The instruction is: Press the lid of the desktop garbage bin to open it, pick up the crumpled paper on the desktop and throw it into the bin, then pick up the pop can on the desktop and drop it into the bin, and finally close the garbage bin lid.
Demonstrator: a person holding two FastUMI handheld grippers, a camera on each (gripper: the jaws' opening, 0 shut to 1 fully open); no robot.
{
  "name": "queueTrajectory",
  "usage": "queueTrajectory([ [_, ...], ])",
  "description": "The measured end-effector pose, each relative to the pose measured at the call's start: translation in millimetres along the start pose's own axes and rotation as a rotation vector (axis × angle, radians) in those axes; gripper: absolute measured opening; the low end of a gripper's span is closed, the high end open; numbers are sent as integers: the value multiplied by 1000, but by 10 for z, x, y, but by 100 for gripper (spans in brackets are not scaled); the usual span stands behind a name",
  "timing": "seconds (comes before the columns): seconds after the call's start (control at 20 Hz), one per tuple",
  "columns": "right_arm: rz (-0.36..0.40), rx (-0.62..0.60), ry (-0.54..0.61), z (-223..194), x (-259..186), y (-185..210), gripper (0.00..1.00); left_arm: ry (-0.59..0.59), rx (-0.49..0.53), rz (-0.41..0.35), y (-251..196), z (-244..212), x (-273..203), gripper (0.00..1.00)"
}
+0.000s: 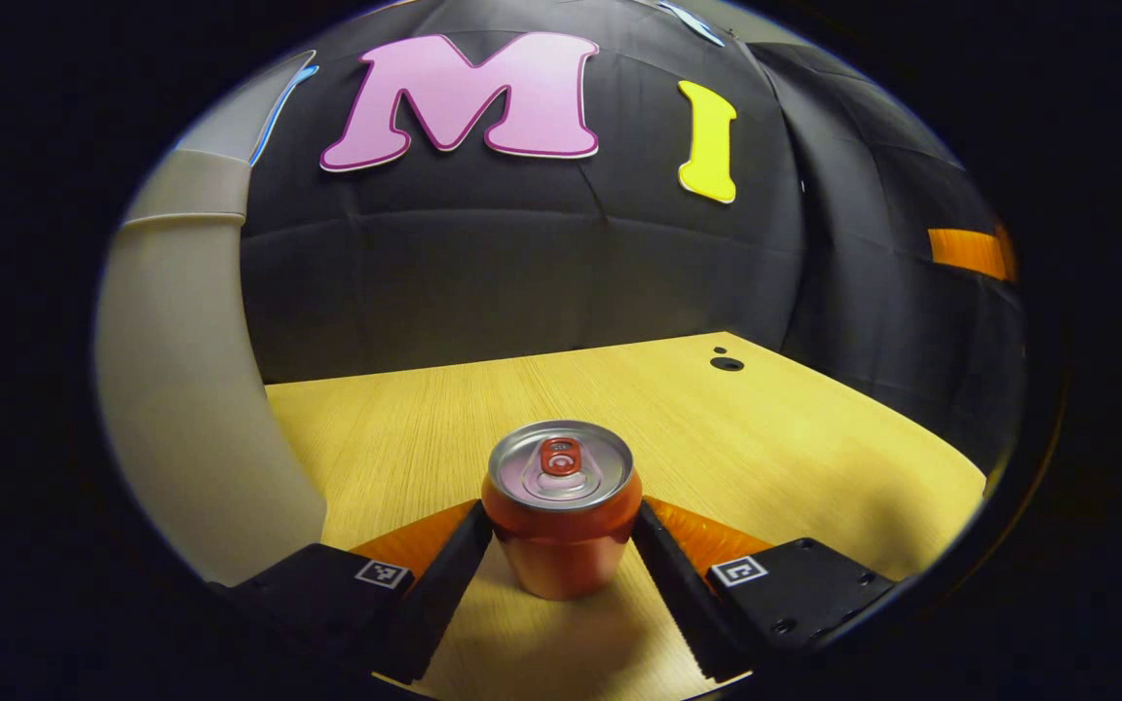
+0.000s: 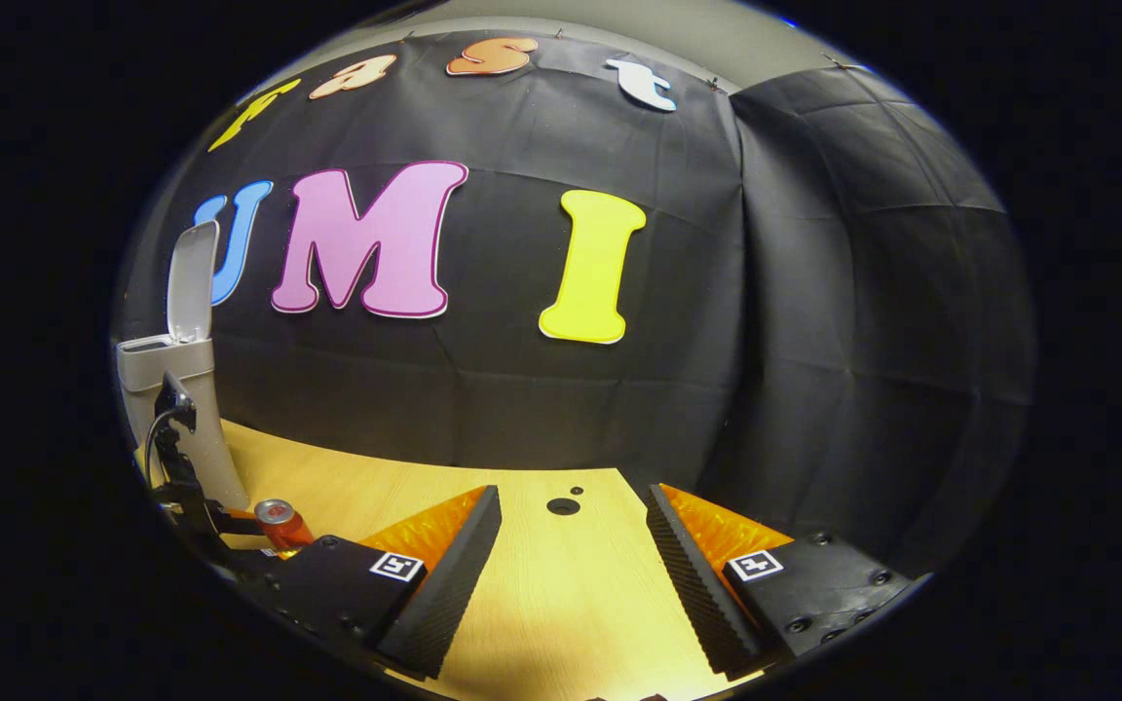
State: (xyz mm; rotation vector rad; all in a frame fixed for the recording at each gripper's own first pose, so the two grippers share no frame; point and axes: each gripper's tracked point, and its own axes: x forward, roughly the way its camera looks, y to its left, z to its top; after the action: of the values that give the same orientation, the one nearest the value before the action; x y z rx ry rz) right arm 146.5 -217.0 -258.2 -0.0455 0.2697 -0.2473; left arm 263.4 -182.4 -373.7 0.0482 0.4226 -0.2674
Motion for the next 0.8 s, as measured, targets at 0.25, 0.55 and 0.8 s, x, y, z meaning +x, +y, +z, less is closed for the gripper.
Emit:
queueTrajectory([
  [0.25, 33, 12, -14, 122, 33, 160, 97, -34, -9, -4, -10, 316, -258, 89],
  [0.55, 32, 33, -81, 553, -71, 304, 96, -145, 60, 2, -96, 1168, -811, 88],
  [0.8, 70, 11, -68, 819, -181, 479, 97, -205, 93, 9, -94, 1823, -1204, 88],
])
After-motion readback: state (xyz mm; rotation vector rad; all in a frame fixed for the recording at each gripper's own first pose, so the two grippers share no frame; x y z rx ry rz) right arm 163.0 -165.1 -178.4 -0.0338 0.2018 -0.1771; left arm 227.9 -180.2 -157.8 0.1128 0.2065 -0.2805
